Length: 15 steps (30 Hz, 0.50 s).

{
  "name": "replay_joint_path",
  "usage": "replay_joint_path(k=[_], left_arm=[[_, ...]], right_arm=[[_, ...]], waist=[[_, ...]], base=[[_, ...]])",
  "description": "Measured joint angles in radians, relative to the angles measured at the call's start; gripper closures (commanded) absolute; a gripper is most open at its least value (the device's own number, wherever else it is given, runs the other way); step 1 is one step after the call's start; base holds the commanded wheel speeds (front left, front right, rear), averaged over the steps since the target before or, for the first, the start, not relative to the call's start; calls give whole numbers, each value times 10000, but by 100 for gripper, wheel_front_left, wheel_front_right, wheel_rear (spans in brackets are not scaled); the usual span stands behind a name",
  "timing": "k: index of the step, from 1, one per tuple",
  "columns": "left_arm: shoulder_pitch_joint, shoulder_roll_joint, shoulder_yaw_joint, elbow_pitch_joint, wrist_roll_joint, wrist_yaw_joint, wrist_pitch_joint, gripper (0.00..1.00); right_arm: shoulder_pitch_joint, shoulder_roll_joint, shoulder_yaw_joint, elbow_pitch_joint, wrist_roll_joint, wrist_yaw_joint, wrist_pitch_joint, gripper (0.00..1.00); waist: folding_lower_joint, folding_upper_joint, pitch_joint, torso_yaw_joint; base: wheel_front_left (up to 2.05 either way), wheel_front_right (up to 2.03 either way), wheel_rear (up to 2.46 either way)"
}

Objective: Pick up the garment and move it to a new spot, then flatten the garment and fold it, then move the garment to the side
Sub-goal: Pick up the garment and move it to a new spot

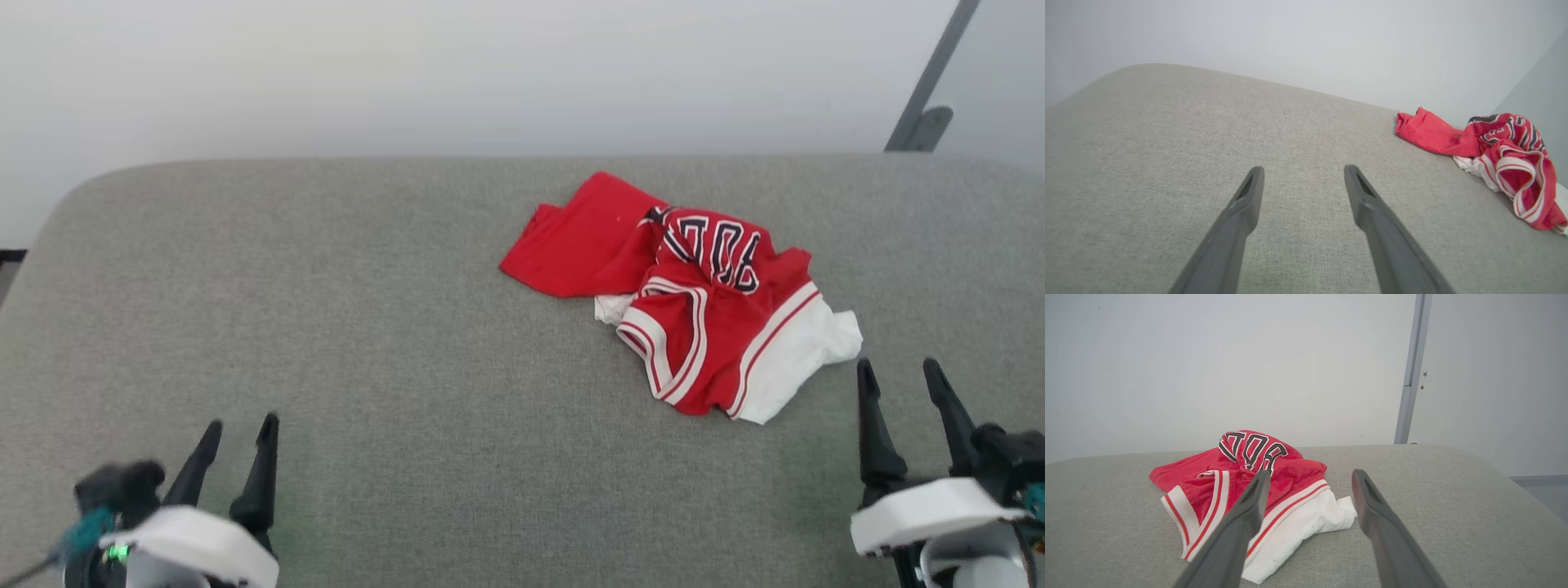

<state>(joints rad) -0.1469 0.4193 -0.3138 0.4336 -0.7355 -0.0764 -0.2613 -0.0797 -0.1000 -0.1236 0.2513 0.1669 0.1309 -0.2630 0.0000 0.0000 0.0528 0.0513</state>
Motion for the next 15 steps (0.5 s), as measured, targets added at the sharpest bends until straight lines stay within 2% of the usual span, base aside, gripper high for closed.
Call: replay_joint_path(k=[6, 10, 15], left_arm=[[1576, -727, 1862, -1411, 2033, 136, 0, 0], [2236, -1388, 2815, -2063, 2895, -128, 0, 0], [2359, -1758, 3258, -2309, 3415, -347, 0, 0]], right_arm=[[645, -44, -293, -249, 38, 0, 0, 0], [716, -36, -506, -625, 48, 0, 0, 0], [813, -13, -558, -729, 40, 0, 0, 0]], waist=[[0, 1, -513, 174], [0, 0, -624, 102], [0, 0, -634, 25]], base=[[0, 0, 0], [0, 0, 0], [0, 0, 0]])
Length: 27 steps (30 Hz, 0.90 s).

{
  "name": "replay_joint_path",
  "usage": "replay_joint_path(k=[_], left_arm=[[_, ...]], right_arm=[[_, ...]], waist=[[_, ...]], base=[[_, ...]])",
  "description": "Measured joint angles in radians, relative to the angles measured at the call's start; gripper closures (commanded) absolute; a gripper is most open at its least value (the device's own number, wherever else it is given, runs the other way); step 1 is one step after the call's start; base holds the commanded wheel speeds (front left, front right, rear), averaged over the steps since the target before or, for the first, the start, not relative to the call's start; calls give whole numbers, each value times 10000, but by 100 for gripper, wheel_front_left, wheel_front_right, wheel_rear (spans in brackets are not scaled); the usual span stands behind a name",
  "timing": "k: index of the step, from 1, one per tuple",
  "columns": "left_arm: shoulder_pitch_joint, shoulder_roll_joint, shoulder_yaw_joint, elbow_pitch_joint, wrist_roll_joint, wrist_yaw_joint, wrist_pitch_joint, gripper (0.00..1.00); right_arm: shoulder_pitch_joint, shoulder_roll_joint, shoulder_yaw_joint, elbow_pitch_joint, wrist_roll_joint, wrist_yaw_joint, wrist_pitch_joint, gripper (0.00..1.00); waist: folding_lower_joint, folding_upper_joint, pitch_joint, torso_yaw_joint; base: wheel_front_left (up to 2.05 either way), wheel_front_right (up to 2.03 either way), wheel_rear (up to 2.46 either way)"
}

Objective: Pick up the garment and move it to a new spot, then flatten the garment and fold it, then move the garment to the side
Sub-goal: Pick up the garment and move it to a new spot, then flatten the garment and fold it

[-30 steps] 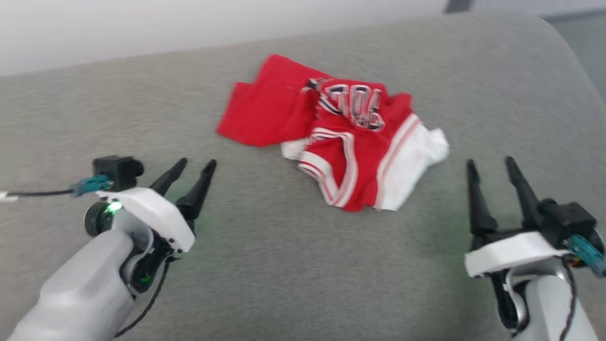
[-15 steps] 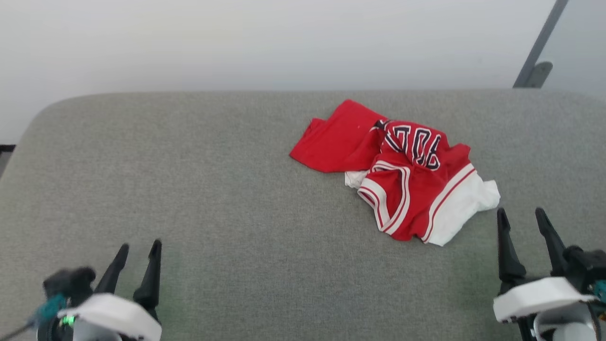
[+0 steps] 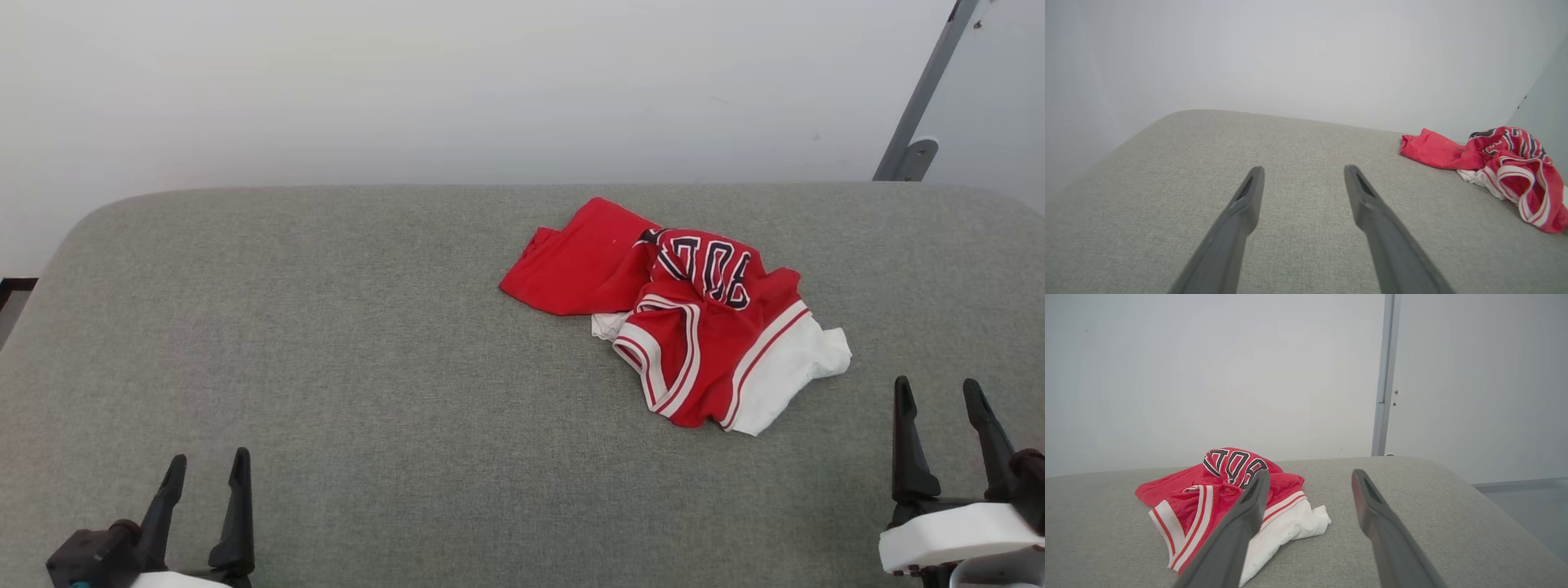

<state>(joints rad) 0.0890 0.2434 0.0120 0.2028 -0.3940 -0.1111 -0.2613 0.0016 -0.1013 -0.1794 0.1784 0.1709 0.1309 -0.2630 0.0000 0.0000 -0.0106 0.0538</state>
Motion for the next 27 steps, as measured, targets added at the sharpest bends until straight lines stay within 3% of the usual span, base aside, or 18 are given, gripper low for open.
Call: replay_joint_path(k=[8, 12, 18, 20, 22, 27], left_arm=[[38, -314, 247, 12, 433, -136, -2, 0], [-83, -257, -236, 67, 403, -167, 0, 0], [-2149, 1143, -2238, -54, 88, -182, 111, 0], [-2609, 1367, -2640, -42, -98, -184, 337, 0], [-3581, 1797, -3557, -38, -738, -198, 957, 0], [-5760, 2771, -5672, -23, -3653, -205, 3432, 0]], right_arm=[[46, 73, 46, 27, -38, 0, 0, 0], [16, 102, 29, 31, -38, 0, 0, 0], [-575, 174, 192, -150, -56, 0, 0, 0], [-711, 192, 247, -186, -59, 0, 0, 0], [-953, 236, 297, -255, -67, 0, 0, 0], [-1453, 395, 435, -359, 77, 0, 0, 0]], waist=[[0, 0, 96, -95], [0, 0, 244, -112], [0, 0, 843, -233], [0, 0, 972, -272], [0, 0, 1233, -389], [0, 0, 1892, -873]], base=[[0, 0, 0], [0, 0, 0], [0, 0, 0], [0, 0, 0], [0, 0, 0], [0, 0, 0]])
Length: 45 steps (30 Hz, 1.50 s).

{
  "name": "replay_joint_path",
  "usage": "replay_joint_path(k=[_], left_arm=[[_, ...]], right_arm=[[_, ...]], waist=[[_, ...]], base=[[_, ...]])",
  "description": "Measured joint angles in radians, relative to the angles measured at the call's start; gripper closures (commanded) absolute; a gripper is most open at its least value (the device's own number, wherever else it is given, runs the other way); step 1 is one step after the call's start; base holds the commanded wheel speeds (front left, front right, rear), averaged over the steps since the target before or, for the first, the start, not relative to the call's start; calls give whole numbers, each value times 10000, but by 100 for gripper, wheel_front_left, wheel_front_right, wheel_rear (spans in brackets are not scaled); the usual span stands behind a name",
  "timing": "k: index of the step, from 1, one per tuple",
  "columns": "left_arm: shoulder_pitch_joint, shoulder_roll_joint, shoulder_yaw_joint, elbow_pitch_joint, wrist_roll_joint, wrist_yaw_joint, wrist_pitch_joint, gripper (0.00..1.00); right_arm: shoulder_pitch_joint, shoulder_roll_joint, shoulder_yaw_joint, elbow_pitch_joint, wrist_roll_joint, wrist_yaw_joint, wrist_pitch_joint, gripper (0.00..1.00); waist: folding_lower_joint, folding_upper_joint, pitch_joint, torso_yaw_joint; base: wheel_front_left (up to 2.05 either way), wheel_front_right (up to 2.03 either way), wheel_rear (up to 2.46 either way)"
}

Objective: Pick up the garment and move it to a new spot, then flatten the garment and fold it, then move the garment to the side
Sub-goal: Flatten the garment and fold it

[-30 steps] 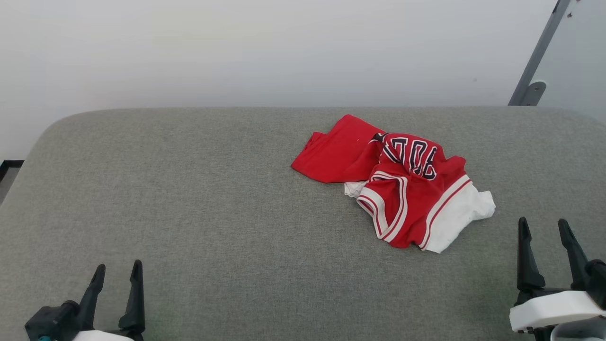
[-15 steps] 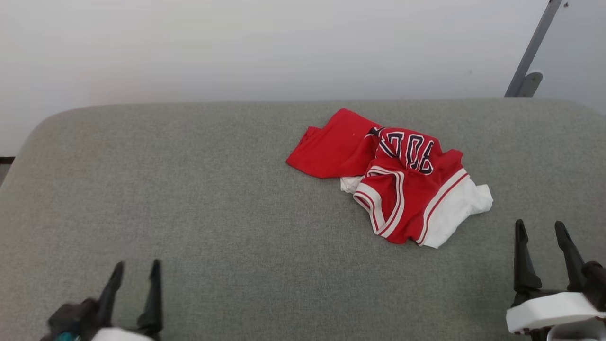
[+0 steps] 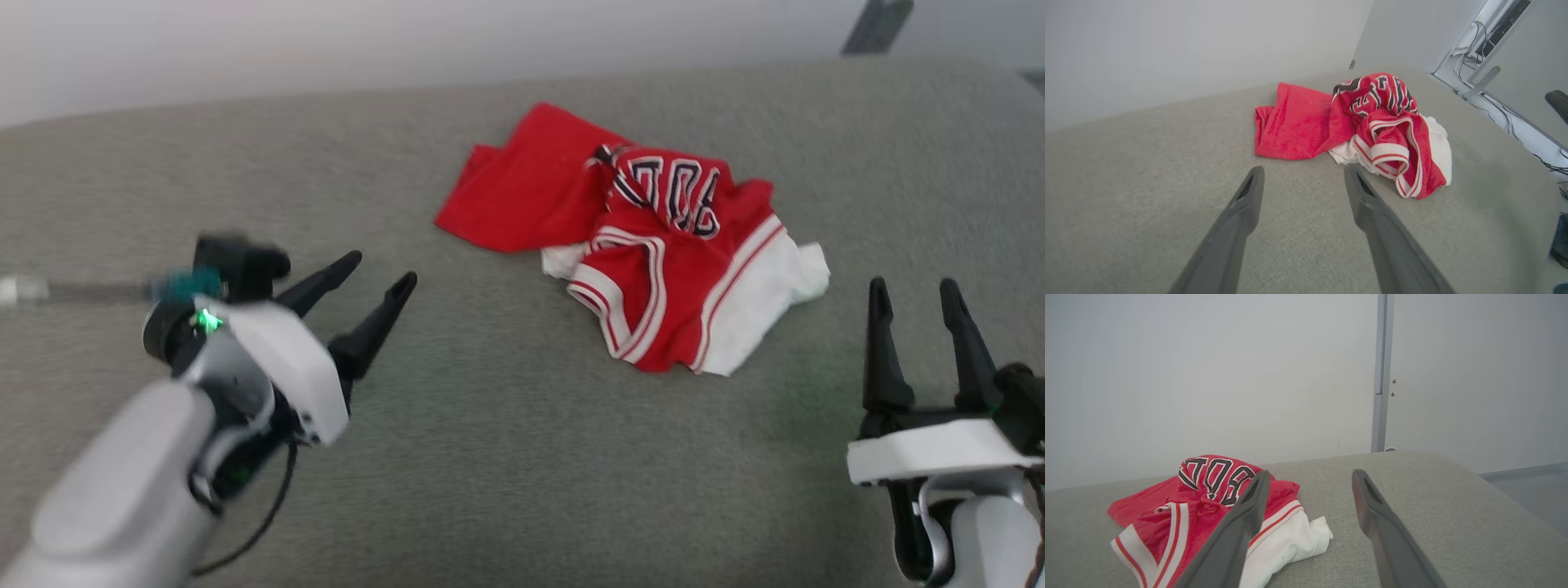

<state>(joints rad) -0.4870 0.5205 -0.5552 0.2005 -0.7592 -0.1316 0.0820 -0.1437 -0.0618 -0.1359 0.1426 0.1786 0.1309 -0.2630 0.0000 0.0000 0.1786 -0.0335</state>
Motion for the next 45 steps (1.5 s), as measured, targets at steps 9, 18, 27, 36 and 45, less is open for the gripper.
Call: replay_joint_path(k=[9, 18, 27, 36, 45], left_arm=[[-2880, 978, -2054, 878, -3814, 8, 4428, 0], [-3981, 849, -2529, 2481, -4761, 8, 5446, 0], [-4792, 640, -2982, 3294, -4890, -2, 5340, 0], [-5254, 587, -3555, 3754, -4951, -4, 5390, 100], [-5147, 673, -3517, 3381, -5705, -2, 4560, 100]], right_arm=[[-647, 90, 146, 151, 796, 0, 0, 0], [-957, 96, 313, 150, 1300, 0, 0, 0], [-984, 102, 447, 155, 1595, 0, 0, 0], [-1071, 102, 589, 192, 1854, 0, 0, 0], [-957, 102, 376, 251, 1570, 0, 0, 0]], waist=[[0, 0, 1188, -1312], [0, 0, 1889, -2630], [0, 0, 2285, -3246], [0, 0, 2368, -3428], [0, 0, 2008, -2701]], base=[[0, 0, 0], [0, 0, 0], [0, 0, 0], [0, 0, 0], [0, 0, 0]])
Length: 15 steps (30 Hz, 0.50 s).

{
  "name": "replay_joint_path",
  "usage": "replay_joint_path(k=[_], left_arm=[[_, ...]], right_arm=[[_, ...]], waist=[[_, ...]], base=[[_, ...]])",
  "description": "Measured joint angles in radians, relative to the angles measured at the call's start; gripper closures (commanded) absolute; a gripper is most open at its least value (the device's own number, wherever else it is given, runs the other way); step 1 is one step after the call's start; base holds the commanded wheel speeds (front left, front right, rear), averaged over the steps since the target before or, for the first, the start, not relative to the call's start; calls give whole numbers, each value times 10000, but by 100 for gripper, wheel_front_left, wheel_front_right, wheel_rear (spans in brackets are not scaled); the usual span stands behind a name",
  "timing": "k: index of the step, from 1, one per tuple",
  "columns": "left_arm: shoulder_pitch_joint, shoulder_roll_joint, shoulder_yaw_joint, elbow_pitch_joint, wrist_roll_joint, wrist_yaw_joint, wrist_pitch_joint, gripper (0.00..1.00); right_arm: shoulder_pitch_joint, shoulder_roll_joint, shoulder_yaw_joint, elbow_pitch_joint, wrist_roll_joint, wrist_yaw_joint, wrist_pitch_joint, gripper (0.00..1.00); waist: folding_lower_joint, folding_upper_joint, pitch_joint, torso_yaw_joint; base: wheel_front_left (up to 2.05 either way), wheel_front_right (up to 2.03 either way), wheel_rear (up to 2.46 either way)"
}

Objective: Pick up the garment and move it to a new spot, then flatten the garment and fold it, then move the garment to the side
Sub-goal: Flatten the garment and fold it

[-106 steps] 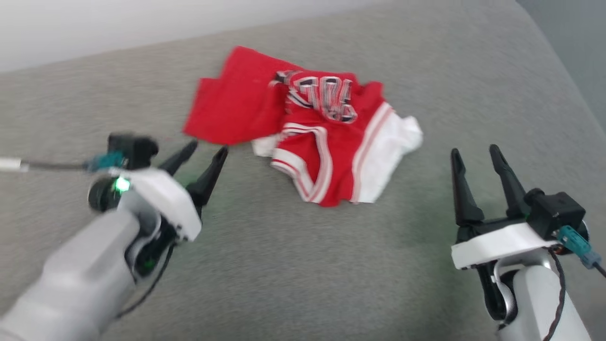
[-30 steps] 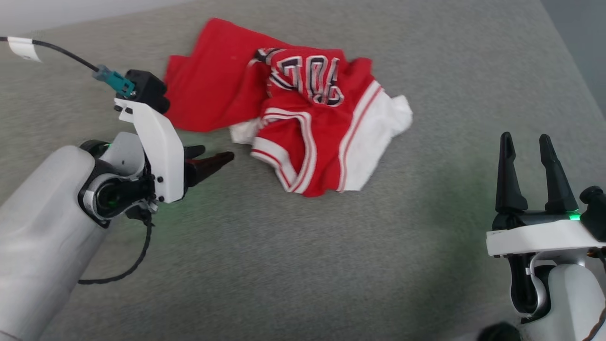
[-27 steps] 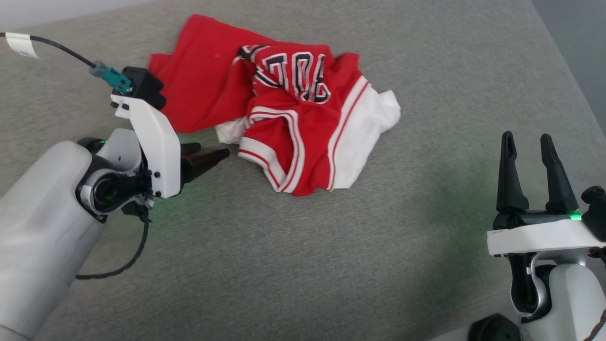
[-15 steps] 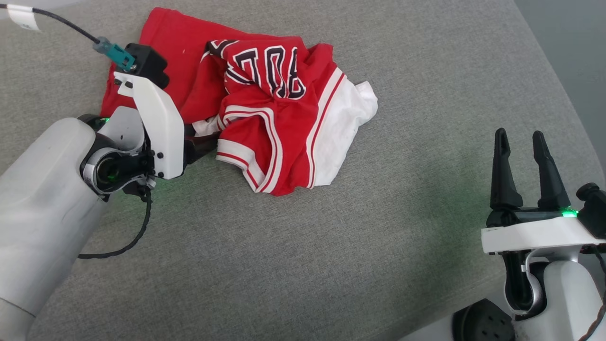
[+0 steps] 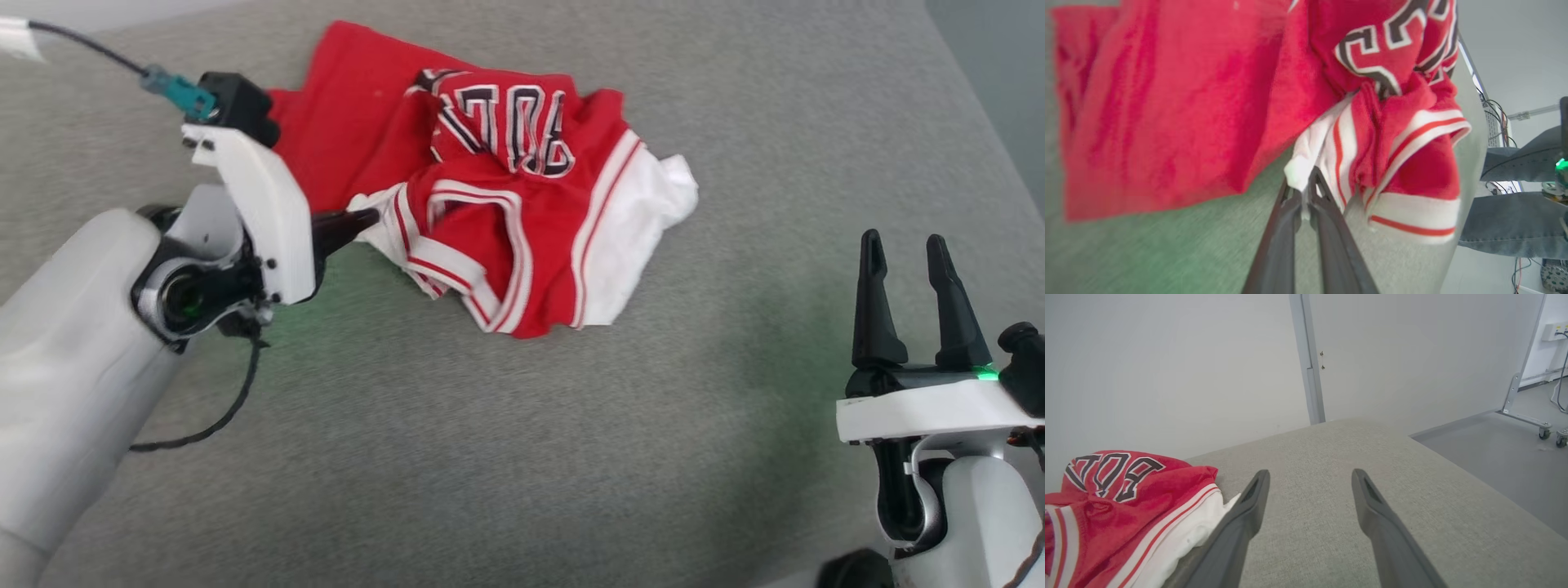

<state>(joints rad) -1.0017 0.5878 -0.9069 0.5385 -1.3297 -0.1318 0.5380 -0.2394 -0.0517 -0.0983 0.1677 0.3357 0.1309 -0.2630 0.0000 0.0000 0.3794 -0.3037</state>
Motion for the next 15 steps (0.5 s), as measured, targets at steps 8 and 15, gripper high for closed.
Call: replay_joint_path(k=[8, 15], left_arm=[[1320, 1816, 35, -648, -456, 0, -748, 100], [2041, 2658, 98, 238, -178, 92, -1799, 100]], right_arm=[[86, 6, -100, -10, -460, 0, 0, 0], [236, 6, -173, 19, -748, 0, 0, 0]], waist=[[0, 0, -579, 924], [0, 0, -963, 1466]], base=[[0, 0, 0], [0, 0, 0]])
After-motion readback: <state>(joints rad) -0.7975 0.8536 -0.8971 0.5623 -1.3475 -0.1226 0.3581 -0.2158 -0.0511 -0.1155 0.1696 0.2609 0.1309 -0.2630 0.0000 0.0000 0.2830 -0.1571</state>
